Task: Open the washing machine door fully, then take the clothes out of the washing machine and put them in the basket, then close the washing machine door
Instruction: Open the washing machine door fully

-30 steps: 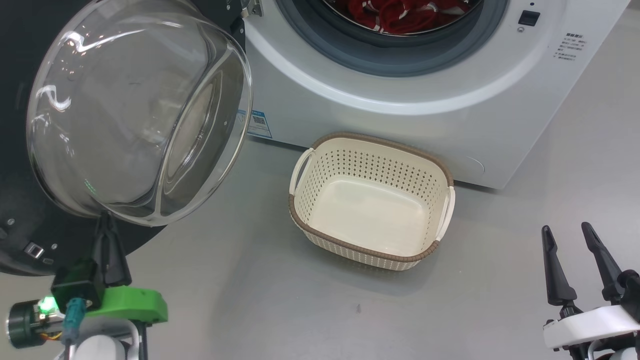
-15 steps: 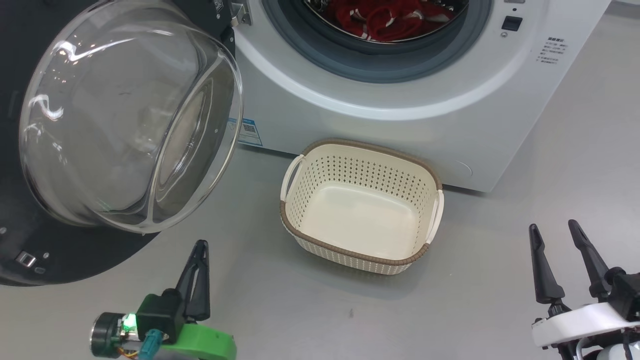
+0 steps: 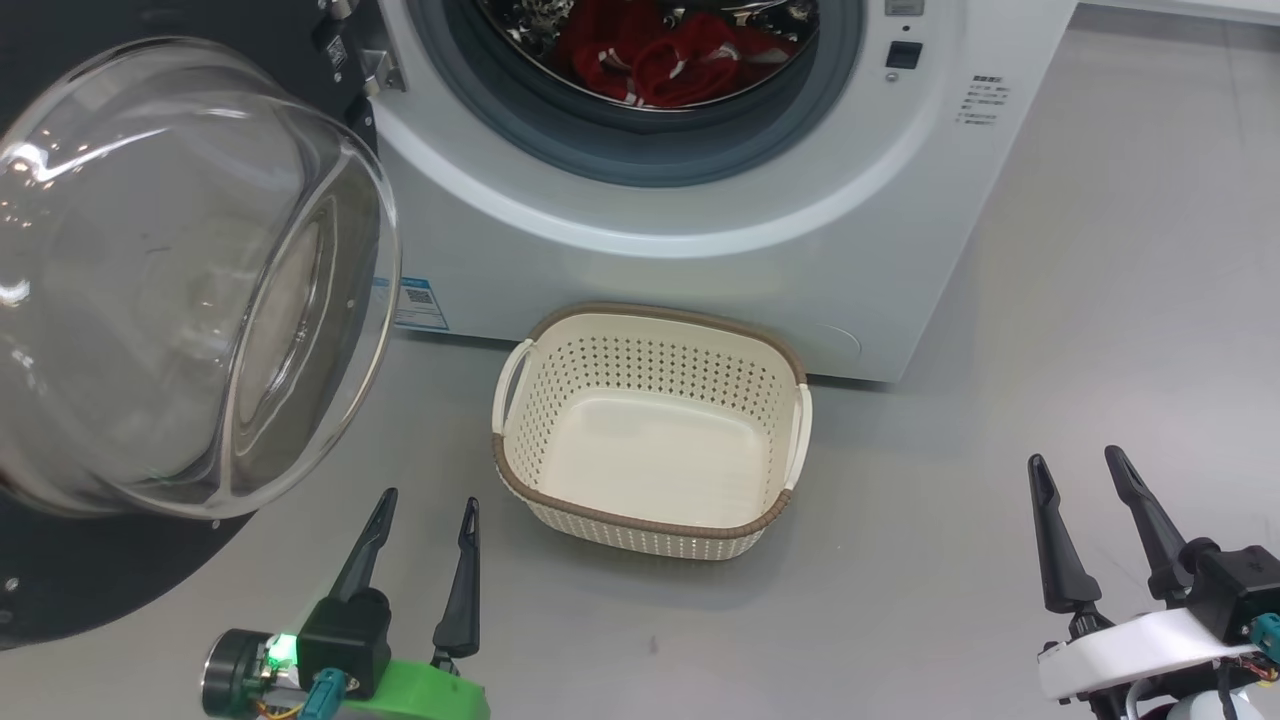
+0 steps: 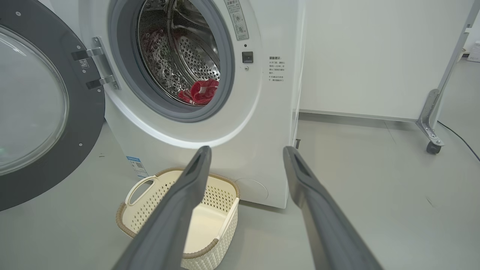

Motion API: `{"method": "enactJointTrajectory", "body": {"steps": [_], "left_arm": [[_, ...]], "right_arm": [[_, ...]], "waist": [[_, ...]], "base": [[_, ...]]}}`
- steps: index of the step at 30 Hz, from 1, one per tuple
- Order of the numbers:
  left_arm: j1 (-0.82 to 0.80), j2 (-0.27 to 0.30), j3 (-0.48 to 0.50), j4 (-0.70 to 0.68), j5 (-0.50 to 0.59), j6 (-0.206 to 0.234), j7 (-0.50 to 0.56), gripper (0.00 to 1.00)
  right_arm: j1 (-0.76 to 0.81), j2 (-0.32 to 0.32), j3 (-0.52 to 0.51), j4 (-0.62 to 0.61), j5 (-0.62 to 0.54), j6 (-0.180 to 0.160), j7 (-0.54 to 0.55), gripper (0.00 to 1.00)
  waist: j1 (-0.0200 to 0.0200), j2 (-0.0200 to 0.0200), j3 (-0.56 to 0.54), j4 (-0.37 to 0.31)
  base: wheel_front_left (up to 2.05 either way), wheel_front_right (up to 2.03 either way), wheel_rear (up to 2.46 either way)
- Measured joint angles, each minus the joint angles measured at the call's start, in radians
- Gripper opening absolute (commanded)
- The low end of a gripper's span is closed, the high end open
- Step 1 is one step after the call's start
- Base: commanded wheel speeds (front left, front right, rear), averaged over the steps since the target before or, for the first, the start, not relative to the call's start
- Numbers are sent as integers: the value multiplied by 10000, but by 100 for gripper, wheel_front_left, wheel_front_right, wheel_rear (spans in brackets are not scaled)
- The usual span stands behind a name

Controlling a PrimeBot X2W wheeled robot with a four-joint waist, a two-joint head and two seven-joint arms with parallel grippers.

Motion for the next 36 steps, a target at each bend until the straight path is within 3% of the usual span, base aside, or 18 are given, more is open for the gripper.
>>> {"method": "enactJointTrajectory", "body": {"steps": [24,36], "left_arm": [[-112,21,393,282,-82,21,134,100],[-308,21,151,472,-146,98,230,100]], "right_arm": [[44,242,69,-10,-15,0,0,100],[205,244,-224,-96,-15,0,0,100]], "waist": [[0,0,-306,-2087],[0,0,-363,-2286]], "base": [[0,0,0],[0,0,0]]}}
